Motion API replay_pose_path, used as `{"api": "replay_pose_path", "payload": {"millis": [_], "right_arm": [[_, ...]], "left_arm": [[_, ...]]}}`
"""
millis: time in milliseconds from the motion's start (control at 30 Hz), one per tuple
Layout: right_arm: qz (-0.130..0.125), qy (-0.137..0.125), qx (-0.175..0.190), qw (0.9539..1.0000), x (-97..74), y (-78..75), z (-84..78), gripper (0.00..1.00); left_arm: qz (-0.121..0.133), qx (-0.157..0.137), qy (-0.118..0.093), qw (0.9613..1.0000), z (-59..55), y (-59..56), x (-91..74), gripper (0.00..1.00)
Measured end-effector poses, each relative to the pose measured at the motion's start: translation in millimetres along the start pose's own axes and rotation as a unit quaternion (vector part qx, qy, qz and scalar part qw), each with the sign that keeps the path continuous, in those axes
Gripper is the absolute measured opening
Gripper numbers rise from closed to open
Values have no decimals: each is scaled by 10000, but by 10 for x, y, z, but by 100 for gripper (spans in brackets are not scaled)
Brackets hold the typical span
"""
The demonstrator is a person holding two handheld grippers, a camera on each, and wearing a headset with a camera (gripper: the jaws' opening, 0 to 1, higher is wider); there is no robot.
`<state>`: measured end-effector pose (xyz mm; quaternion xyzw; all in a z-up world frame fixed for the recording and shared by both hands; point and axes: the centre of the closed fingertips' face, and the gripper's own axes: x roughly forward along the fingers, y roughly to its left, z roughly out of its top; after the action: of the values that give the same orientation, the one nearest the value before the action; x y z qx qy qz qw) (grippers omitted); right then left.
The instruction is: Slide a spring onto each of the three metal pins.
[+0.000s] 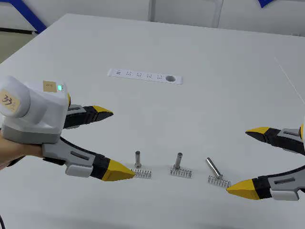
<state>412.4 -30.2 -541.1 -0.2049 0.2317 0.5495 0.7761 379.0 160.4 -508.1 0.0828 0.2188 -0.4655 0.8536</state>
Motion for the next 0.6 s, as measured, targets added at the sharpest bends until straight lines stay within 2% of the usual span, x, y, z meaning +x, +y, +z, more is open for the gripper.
{"api": "replay_pose_path", "payload": {"millis": [600], "right_arm": [[-27,67,69,10000,-21,-4,-63,91]], "left_arm": [[-56,-10,18,10000,-7,-34,-8,97]]}}
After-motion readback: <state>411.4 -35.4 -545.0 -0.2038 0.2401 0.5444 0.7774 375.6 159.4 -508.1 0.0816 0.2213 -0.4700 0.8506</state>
